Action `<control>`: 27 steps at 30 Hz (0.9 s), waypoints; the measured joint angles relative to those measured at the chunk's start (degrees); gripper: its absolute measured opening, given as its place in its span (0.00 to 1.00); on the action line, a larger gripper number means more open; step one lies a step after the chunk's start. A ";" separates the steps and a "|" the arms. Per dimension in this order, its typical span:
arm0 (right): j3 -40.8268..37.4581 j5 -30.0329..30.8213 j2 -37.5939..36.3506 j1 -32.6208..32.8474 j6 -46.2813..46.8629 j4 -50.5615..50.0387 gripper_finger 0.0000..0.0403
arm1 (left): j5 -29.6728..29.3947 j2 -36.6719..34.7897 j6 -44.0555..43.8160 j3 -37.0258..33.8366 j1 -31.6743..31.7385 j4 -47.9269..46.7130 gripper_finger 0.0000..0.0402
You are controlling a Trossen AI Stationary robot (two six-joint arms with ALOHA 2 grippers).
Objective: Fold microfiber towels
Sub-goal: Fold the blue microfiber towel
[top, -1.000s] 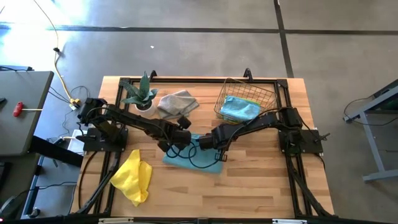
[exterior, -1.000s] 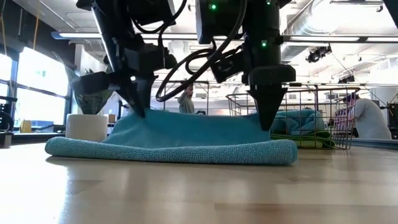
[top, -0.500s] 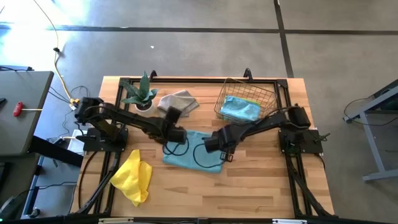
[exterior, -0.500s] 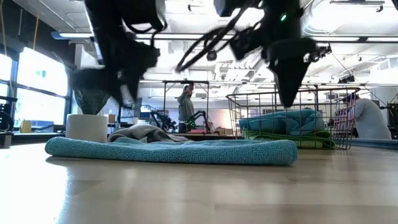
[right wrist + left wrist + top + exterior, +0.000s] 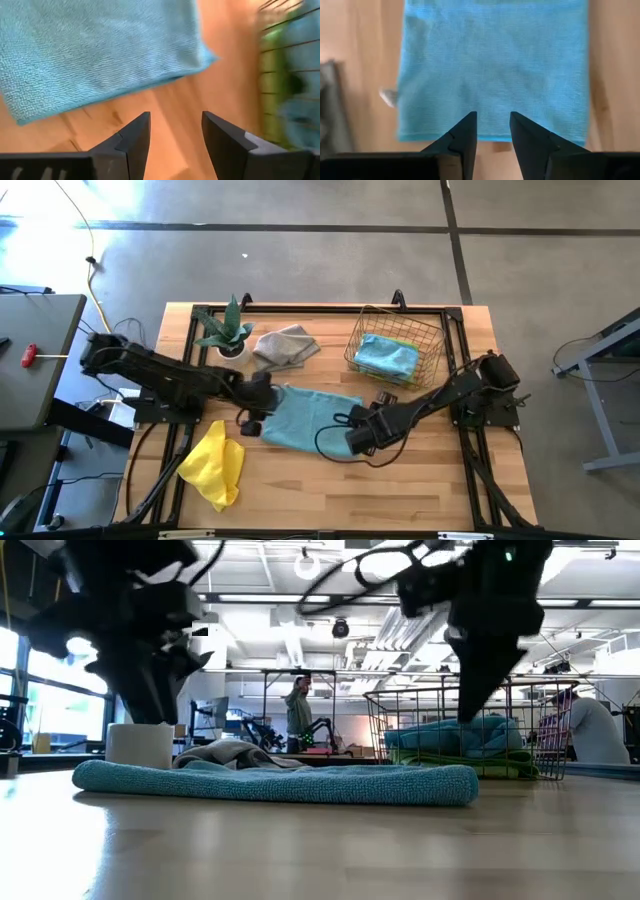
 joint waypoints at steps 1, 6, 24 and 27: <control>-2.30 -1.06 -0.62 -0.01 0.79 2.84 0.42 | 0.14 -1.06 -1.16 -2.09 -0.39 2.20 0.26; -13.43 -3.95 -5.41 -0.17 5.36 19.44 0.42 | -1.40 -1.08 -4.30 -10.61 -2.47 16.85 0.25; -43.12 -3.91 -13.39 -4.03 32.68 65.19 0.42 | -6.29 11.59 -7.06 -16.73 -6.33 38.02 0.25; -43.09 -6.45 -12.59 -5.61 33.85 66.55 0.42 | -6.30 13.93 -8.86 -16.72 -6.33 41.96 0.25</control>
